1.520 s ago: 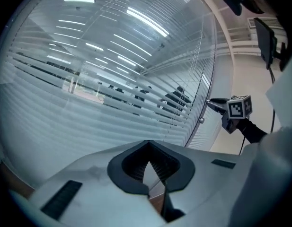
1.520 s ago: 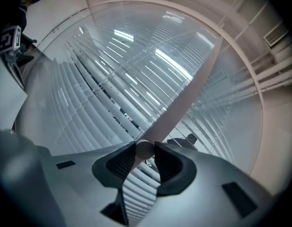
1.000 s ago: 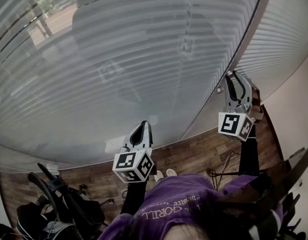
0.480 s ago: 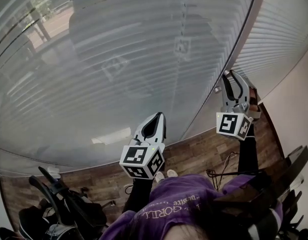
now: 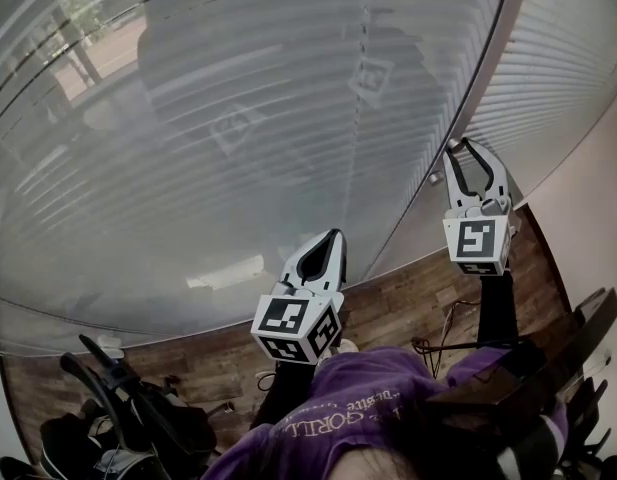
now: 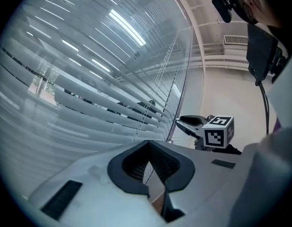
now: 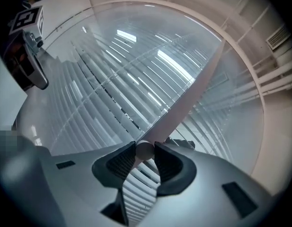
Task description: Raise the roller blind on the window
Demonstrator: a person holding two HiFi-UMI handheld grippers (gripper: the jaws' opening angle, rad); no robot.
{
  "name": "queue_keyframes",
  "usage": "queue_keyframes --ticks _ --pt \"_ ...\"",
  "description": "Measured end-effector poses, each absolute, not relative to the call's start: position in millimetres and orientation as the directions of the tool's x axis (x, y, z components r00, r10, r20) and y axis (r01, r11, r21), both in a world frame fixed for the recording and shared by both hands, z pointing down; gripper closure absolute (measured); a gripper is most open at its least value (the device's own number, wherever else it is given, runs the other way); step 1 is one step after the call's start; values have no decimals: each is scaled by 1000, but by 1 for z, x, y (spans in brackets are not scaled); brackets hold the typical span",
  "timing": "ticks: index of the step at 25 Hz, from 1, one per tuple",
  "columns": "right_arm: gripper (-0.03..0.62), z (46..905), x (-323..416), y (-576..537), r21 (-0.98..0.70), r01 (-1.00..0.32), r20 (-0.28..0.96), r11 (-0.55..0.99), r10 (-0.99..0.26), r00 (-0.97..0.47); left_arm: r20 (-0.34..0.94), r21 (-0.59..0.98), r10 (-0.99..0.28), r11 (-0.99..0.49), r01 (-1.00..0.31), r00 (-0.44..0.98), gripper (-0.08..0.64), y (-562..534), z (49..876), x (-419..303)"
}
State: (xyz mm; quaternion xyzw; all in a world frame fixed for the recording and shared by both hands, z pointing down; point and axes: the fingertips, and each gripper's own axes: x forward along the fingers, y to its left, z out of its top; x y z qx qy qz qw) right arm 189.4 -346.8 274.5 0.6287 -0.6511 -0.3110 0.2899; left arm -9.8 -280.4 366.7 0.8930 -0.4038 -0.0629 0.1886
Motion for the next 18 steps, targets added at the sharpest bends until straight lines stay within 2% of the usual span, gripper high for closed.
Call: queue_keyframes --ticks 9,13,18 --pt "468 285 189 -348 916 -399 -31 -39 -999 27 37 390 -749 -599 -699 662 560 -282 367 -12" --pt "468 286 190 -349 917 -397 -31 -40 -999 27 37 389 -750 -597 -701 660 560 -282 367 -12" --pt "468 285 191 -349 876 -481 -48 -46 -999 7 31 385 -755 -595 -705 655 560 -285 366 -12"
